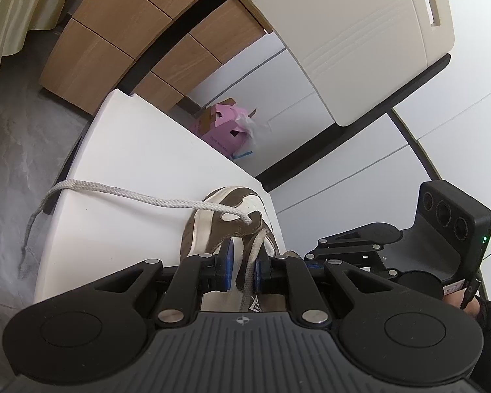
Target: Lace up shoes with both hands
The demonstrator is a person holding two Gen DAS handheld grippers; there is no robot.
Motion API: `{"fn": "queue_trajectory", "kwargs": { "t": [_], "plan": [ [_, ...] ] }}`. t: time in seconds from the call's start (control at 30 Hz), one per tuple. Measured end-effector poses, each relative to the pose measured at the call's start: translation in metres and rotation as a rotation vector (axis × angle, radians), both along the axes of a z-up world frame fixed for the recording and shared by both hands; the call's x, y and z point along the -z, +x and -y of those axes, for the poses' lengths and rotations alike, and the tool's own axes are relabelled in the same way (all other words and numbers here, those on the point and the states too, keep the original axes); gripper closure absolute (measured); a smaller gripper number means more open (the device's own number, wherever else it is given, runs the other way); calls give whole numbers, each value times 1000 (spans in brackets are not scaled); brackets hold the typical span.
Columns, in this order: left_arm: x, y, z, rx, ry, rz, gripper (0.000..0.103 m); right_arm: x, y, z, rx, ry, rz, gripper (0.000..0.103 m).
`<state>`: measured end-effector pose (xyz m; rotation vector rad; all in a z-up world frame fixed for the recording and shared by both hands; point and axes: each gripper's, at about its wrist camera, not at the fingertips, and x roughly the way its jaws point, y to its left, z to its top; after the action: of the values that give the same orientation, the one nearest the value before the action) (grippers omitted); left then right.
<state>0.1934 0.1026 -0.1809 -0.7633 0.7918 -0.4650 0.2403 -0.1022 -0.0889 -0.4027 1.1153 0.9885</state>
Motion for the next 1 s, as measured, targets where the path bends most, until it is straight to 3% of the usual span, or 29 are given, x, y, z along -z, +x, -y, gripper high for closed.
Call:
{"fn": "queue_trajectory", "kwargs": {
  "t": [0.27,0.53,0.87,1.0],
  "plan": [
    [-13,-3,13,50,149,78,88,1,4,5,63,33,-30,99],
    [-28,-14,35,118,378,208,88,-5,4,11,105,68,-19,99],
    [-31,-18,36,130,423,229,88,-16,6,21,158,193,-61,100],
    [-31,-17,36,130,431,229,88,-12,7,16,161,162,-41,100]
  ]
}}
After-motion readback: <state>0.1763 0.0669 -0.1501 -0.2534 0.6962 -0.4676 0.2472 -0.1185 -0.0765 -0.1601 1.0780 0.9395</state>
